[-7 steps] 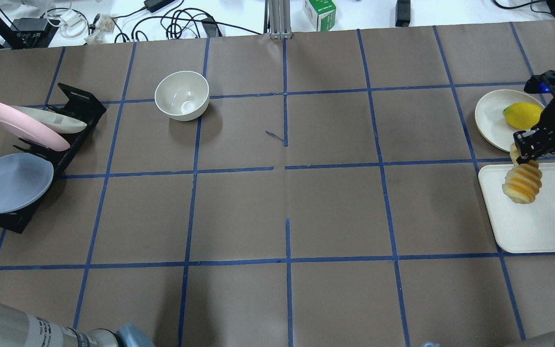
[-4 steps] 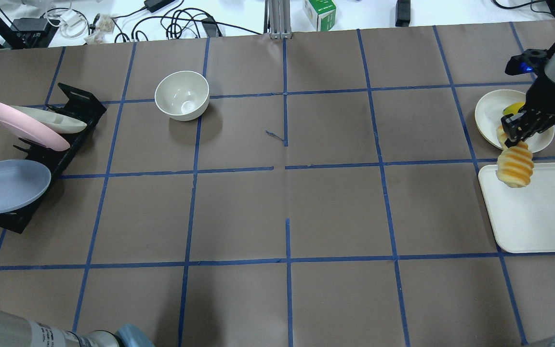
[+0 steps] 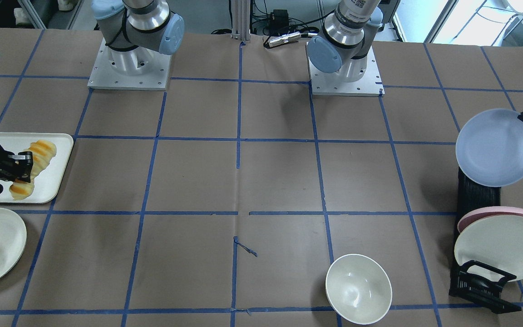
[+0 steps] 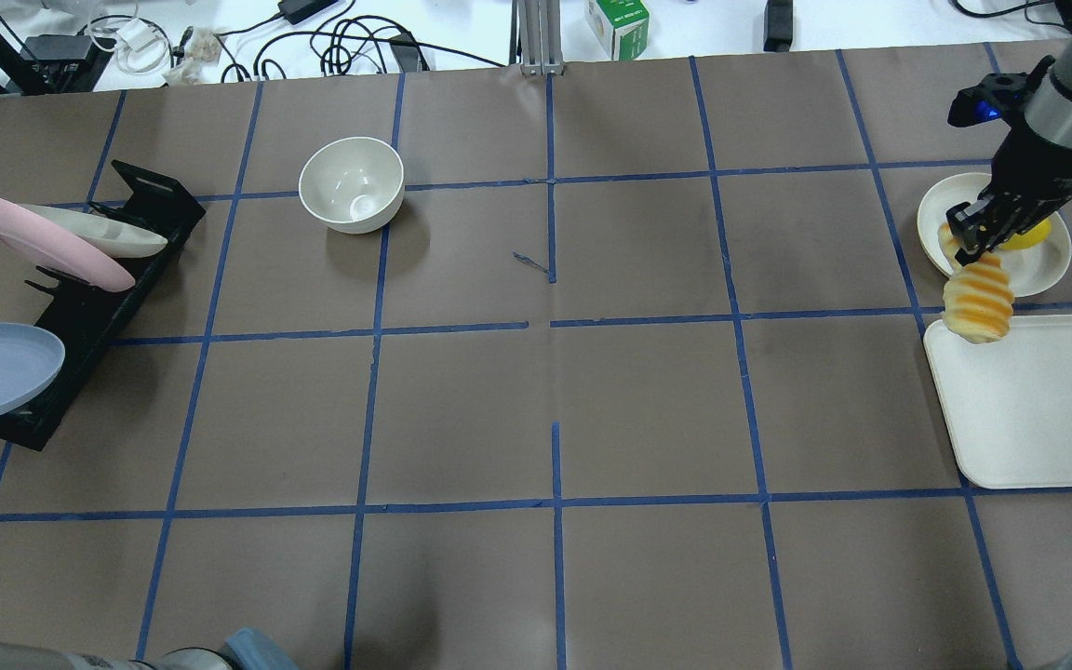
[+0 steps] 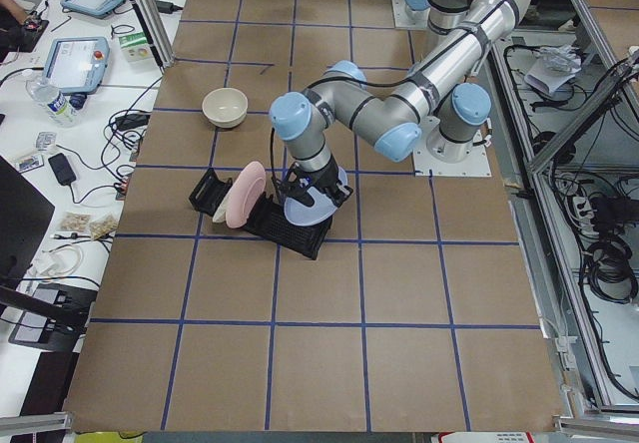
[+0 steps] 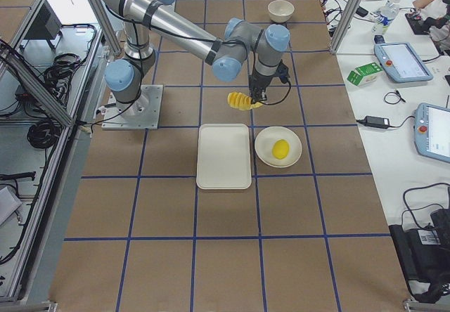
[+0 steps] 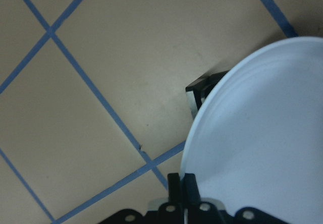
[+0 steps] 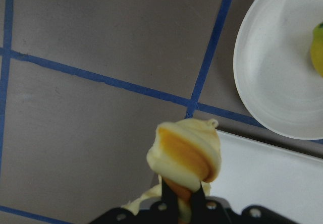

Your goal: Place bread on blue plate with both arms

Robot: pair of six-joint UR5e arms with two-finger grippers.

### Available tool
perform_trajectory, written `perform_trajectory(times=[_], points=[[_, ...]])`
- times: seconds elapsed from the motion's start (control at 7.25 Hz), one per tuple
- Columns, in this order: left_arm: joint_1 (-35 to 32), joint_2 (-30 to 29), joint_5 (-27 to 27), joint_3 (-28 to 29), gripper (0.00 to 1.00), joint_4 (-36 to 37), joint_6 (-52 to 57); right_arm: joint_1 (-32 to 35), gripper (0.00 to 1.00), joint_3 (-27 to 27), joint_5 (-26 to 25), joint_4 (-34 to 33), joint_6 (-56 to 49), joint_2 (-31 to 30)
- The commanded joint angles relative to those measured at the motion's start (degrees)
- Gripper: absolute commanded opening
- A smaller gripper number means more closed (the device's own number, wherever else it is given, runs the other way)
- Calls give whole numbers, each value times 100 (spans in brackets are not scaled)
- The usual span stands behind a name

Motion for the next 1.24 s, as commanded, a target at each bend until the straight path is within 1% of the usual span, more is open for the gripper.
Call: perform_trajectory(times=[0.0,0.14,0.28,0.41,0.55,0.69,0.83,0.97,1.1], points=[[-250,344,-679,61,0,-925,527,63,0,-143,37,34,41,11],[-678,433,-1023,34,0,-954,740,63,0,-144,46,25,50,11],[-1335,590,-1279,43,0,-937,664,89,0,-144,63,34,337,37],[-2125,679,-1325,25,0,-745,655,298,0,-170,133,34,409,46],[-2907,506,-1404,-27,0,118,237,666,0,-196,134,43,810,29],[-3611,382,-1552,-175,0,762,-489,957,0,-222,151,78,910,11],[-4166,233,-2093,-621,0,1682,-1097,1116,0,-205,177,78,920,11],[-4546,92,-2299,-1313,0,2857,-1878,1179,0,-205,291,78,981,11],[-4907,-83,-2318,-2076,0,4278,-2564,1301,0,-214,414,43,1303,28]])
